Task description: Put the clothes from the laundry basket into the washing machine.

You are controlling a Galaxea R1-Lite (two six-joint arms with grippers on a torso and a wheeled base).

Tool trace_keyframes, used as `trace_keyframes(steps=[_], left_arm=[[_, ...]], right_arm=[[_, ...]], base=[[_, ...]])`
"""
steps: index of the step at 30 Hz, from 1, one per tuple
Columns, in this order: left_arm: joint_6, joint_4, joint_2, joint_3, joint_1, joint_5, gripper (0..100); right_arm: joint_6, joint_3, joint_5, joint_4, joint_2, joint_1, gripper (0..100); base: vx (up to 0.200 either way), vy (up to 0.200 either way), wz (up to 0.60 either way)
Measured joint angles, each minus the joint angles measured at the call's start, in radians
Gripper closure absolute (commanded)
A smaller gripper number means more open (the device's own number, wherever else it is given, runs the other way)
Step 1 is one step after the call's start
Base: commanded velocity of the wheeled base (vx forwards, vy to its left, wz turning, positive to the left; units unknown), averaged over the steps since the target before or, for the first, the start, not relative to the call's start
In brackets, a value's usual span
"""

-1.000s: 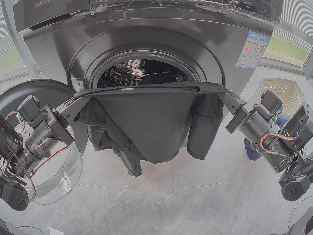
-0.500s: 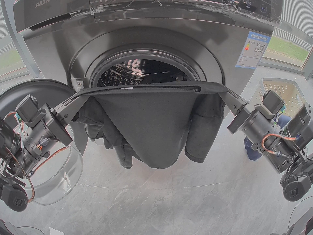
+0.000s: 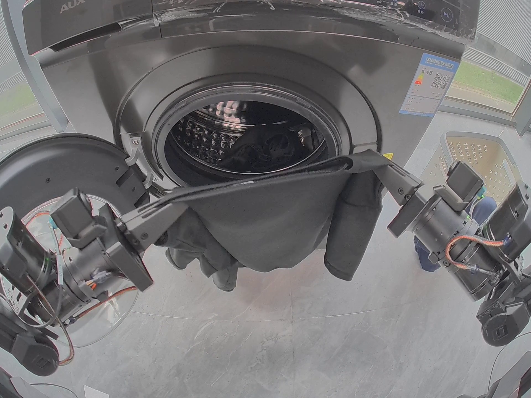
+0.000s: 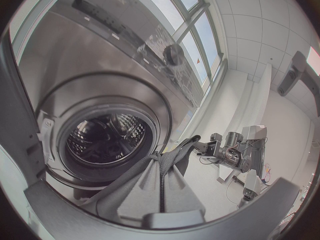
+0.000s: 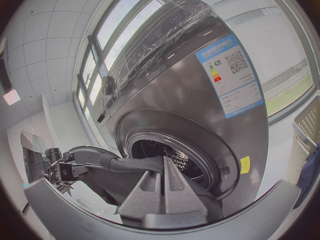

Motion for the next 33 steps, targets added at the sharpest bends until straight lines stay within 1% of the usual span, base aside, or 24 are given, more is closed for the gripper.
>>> trace_keyframes(steps=[4, 7, 8, 14, 20, 24, 28, 33], left_arm=[[0.012, -0.002, 0.053, -0.038, -0.053, 0.025, 100], [0.015, -0.001, 0.088, -0.086, -0.083, 0.035, 100], [0.015, -0.001, 0.097, -0.101, -0.091, 0.036, 100], [0.015, 0.006, 0.141, -0.197, -0.120, 0.051, 100], [0.015, 0.009, 0.160, -0.233, -0.131, 0.061, 100], [0.015, 0.010, 0.165, -0.246, -0.135, 0.063, 100], [0.015, 0.010, 0.168, -0.254, -0.136, 0.062, 100], [0.015, 0.006, 0.169, -0.254, -0.137, 0.062, 100]], right_arm=[[0.004, 0.029, 0.001, 0.000, 0.012, 0.005, 100], [0.008, 0.038, 0.003, 0.000, 0.023, 0.011, 100], [0.010, 0.039, 0.004, 0.000, 0.026, 0.013, 0], [0.015, 0.048, 0.021, 0.000, 0.096, 0.049, 0], [0.012, 0.071, 0.045, 0.000, 0.234, 0.103, 0], [0.005, 0.071, 0.061, 0.001, 0.311, 0.118, 0], [-0.006, 0.035, 0.068, 0.001, 0.382, 0.121, 0], [-0.015, -0.089, 0.070, 0.000, 0.461, 0.105, 0]], base=[[0.000, 0.000, 0.00], [0.000, 0.000, 0.00], [0.000, 0.000, 0.00], [0.000, 0.000, 0.00], [0.000, 0.000, 0.00], [0.000, 0.000, 0.00], [0.000, 0.000, 0.00], [0.000, 0.000, 0.00]])
